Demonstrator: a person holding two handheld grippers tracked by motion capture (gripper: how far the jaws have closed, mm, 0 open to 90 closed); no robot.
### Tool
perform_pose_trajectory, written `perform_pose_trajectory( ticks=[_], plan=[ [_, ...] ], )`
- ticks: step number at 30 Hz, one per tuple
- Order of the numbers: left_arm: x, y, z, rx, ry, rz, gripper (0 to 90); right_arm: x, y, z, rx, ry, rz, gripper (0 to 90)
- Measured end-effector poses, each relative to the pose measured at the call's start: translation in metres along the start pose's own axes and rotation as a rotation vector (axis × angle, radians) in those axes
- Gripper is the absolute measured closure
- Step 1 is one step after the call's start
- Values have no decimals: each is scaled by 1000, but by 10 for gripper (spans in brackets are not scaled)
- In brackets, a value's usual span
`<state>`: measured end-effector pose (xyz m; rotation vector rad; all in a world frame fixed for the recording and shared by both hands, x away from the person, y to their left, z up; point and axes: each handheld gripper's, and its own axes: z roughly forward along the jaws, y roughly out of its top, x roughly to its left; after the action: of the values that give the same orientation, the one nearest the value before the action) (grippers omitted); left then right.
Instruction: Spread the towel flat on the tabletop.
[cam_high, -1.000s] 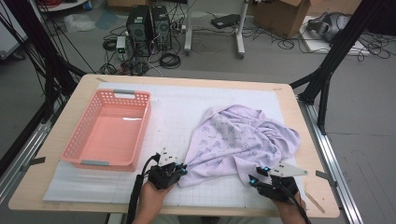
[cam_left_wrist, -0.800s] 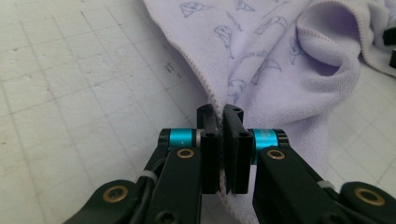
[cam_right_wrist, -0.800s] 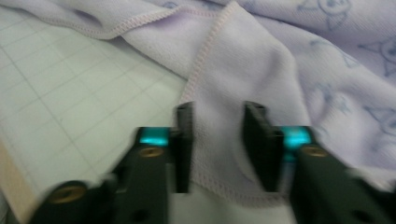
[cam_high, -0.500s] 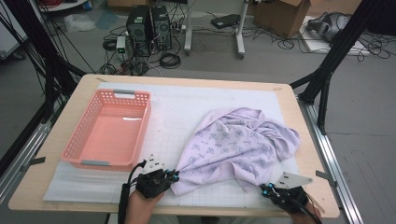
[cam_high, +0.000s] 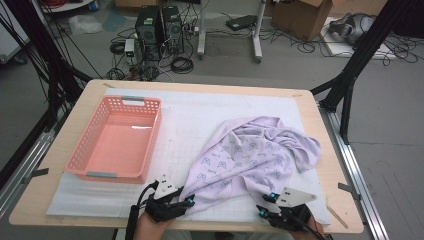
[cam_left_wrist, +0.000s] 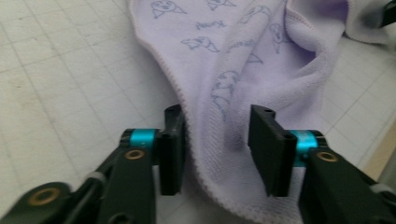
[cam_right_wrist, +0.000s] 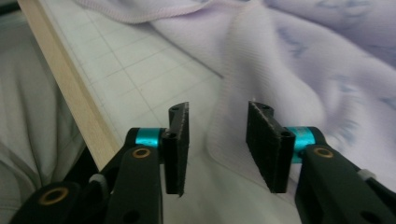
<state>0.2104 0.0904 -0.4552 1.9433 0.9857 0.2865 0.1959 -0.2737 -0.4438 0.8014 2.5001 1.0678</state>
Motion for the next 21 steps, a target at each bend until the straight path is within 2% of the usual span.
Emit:
perform_pose_trajectory(
  ticks=[1, 2, 3, 4, 5, 8, 10, 15, 19, 21],
  plan=[
    [-2, -1, 0, -1, 15, 19, 491, 1, 0, 4, 7, 5, -14, 661],
    [-6, -3, 0, -8, 47, 47, 506, 0, 0, 4, -3, 19, -7, 709],
    [-7, -5, -1, -15, 88, 84, 578, -1, -1, 4, -7, 31, 1, 797],
    [-6, -5, -3, -9, 77, 65, 700, 0, -2, 2, -9, 25, -11, 857],
    [-3, -3, -4, 1, 50, 20, 839, 1, -3, 1, -6, 16, -22, 868],
    [-1, -3, -9, 26, 32, 16, 854, 1, -5, -7, 29, 21, -40, 875],
    [0, -4, -13, 37, 17, 13, 854, 0, -11, -15, 36, 14, -35, 875],
    [2, -4, -26, 40, -12, -7, 852, -10, -33, -43, 13, 5, -4, 875],
    [-2, -12, -38, 62, -21, 14, 850, -15, -51, -71, -2, -4, 20, 875],
    [-5, -17, -44, 71, -40, 21, 848, -16, -61, -85, -8, 0, 32, 875]
  ],
)
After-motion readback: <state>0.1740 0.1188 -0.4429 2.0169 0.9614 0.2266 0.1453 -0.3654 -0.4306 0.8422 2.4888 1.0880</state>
